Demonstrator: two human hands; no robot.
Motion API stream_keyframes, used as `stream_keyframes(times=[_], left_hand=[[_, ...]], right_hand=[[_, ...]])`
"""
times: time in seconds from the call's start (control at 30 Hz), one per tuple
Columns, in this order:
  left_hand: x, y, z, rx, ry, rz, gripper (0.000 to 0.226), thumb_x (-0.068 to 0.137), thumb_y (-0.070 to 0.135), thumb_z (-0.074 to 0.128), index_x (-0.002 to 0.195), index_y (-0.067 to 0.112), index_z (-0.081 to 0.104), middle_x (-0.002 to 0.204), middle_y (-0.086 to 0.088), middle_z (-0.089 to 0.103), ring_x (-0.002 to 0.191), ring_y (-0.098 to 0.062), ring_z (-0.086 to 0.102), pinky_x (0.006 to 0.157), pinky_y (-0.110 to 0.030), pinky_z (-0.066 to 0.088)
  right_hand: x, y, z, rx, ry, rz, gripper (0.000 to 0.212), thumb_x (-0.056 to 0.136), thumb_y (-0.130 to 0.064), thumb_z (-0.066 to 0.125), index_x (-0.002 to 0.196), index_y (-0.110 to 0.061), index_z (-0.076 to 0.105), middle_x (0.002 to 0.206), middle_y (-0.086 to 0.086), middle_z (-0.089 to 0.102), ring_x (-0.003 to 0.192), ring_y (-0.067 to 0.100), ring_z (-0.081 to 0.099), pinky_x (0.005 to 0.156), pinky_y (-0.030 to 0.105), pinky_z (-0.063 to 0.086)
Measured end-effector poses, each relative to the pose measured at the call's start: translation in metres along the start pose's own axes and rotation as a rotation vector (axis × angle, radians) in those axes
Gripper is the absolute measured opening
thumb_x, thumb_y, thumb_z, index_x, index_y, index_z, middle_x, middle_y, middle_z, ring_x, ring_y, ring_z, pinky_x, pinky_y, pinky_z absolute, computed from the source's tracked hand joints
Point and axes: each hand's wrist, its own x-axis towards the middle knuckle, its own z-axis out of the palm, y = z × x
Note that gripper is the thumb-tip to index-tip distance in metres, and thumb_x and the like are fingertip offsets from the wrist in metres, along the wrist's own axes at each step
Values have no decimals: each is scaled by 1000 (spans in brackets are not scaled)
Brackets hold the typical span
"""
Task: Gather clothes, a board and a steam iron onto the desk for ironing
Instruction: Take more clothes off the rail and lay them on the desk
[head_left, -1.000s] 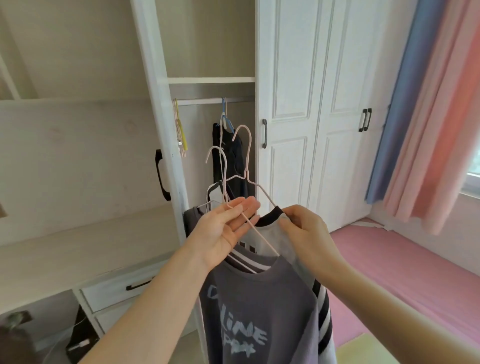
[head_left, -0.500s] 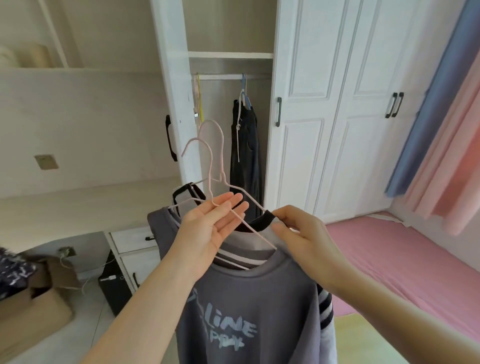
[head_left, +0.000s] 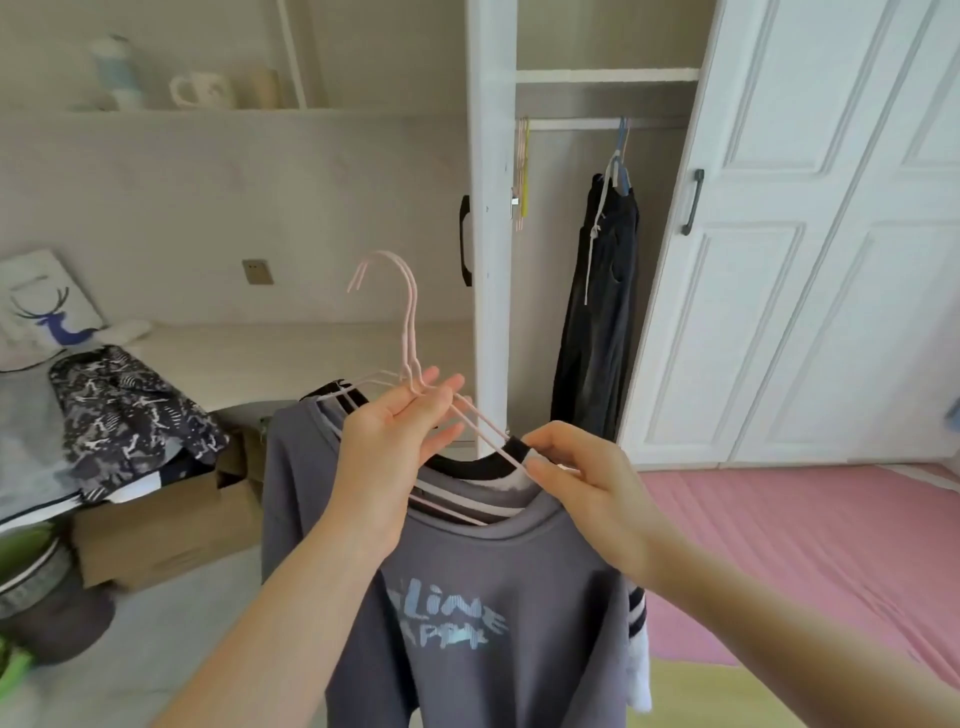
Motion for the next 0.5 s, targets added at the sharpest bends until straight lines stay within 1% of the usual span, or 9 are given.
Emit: stream_keyframes(times=[0.07,0.13,0.2,0.23,0.3,0.37,0.4,0.47,0.5], left_hand=[[-1,1,-16,63,65,24,19,87,19,67,85,35,78,121,-4,67,108,-17,66,83,-27,57],[-1,2,-35,120,121,37,17,85,23,69,83,37,78,116,-3,70,109,-15,65,87,-31,56],[0,2,-56,171,195,30,11,84,25,71,83,32,78,111,-1,72,102,-14,68,91,-36,54],[1,2,-67,201,238,23,7,83,26,72,85,29,78,106,0,73,97,-13,70,92,-38,54],[4,0,-88,263,308,22,8,81,30,73,89,29,75,96,2,75,89,-11,71,91,-41,54],[7,-2,-109,329,356,32,10,81,35,74,90,31,74,88,4,76,85,-12,71,90,-42,55],[9,-2,-121,364,369,41,9,81,37,73,89,33,73,85,7,75,83,-13,71,89,-41,55],[13,-1,-145,422,373,69,4,82,42,71,85,40,72,81,14,71,76,-17,69,86,-36,55],[16,1,-157,444,378,80,3,82,43,70,85,42,71,83,16,70,75,-13,68,85,-33,53]], right_hand=[[10,5,14,-11,-60,6,16,95,-14,53,93,-21,67,84,-6,67,80,27,58,75,32,47],[23,9,30,-25,-118,10,15,94,-16,54,96,-23,66,86,-11,66,75,13,59,76,24,46],[38,11,48,-55,-171,2,16,94,-19,53,102,-29,64,93,-16,66,83,2,60,78,15,45],[45,10,59,-82,-193,-22,17,94,-22,53,105,-31,63,97,-18,65,89,0,60,79,13,45],[60,7,86,-139,-227,-80,20,94,-28,51,112,-31,59,104,-20,65,97,-3,57,81,12,45],[74,2,116,-177,-248,-122,21,95,-36,48,115,-32,56,104,-19,65,96,-2,58,77,13,46],[81,0,132,-197,-257,-142,19,95,-37,47,112,-32,55,98,-15,66,89,1,59,73,16,47],[96,-6,164,-241,-270,-183,14,97,-32,45,102,-26,56,83,-8,65,73,9,57,66,28,48],[104,-9,180,-253,-276,-199,14,99,-29,44,97,-22,56,79,-6,64,67,10,55,63,32,47]])
